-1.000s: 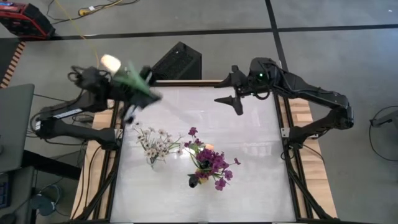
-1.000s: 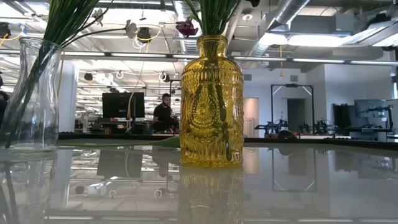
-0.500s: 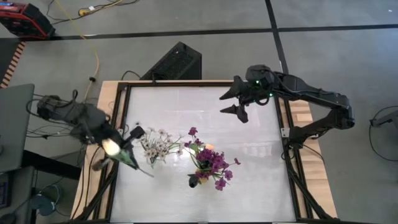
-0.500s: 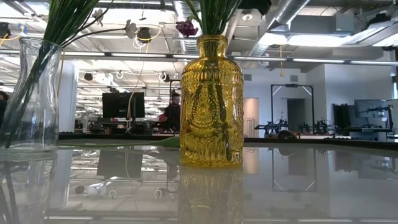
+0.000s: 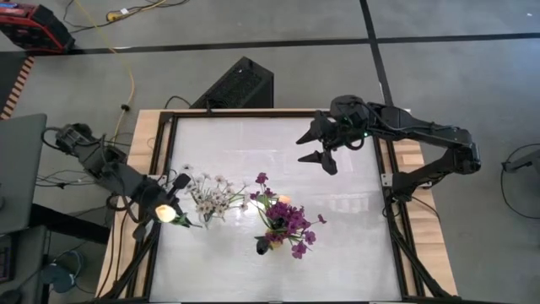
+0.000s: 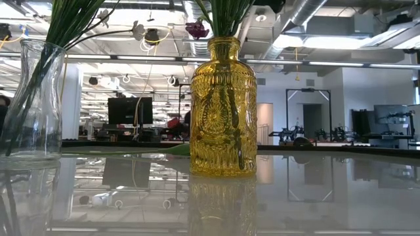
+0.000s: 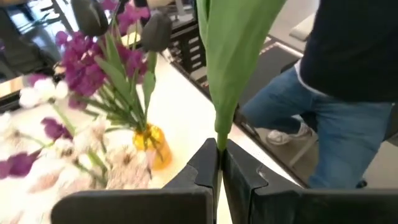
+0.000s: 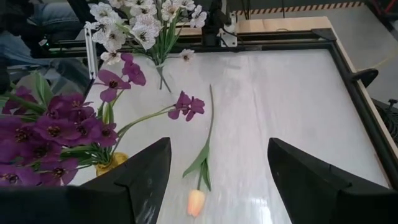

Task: Sort flowers into vase by color
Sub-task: Put the top light pink flower into the transparent vase

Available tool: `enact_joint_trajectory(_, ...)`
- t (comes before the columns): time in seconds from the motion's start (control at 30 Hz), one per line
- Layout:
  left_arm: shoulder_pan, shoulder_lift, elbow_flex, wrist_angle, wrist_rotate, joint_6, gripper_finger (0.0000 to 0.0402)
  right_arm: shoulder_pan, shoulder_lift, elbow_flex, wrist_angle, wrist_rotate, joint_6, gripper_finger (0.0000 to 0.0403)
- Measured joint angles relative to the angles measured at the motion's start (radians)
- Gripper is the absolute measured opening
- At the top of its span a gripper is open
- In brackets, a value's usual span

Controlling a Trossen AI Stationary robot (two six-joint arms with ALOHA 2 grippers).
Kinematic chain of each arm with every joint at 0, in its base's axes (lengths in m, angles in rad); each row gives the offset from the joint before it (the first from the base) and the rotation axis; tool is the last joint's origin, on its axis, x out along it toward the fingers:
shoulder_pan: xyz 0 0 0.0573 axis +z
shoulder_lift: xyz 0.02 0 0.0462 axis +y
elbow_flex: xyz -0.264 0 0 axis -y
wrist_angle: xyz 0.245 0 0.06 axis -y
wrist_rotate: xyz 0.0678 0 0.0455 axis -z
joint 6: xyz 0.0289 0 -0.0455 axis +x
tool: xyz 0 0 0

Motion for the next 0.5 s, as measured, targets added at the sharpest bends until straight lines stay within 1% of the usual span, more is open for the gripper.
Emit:
enact_joint_trajectory(0.13,-0.02,-0.022,-0.01,-0.026,-0.08,-0.024,0.0,0.0,0.0,0.0,-0.007,0.0,-0.002,0.0292)
enact_joint_trajectory(0.27,-0.021,-0.045,-0.068,-0.016,-0.086,-0.024,0.0,0.0,0.0,0.0,-0.006,0.0,-0.008,0.0292)
enact_joint_trajectory(0.33,-0.021,-0.063,-0.108,-0.015,-0.113,-0.035,0.0,0.0,0.0,0.0,-0.006,0.0,-0.008,0.0292)
enact_joint_trajectory(0.4,-0.021,-0.089,-0.146,0.012,-0.133,-0.036,0.0,0.0,0.0,0.0,-0.005,0.0,-0.008,0.0292)
enact_joint_trajectory(0.5,-0.02,-0.128,-0.187,0.066,-0.135,-0.015,0.0,-0.001,0.0,0.0,0.0,0.0,-0.008,0.0292)
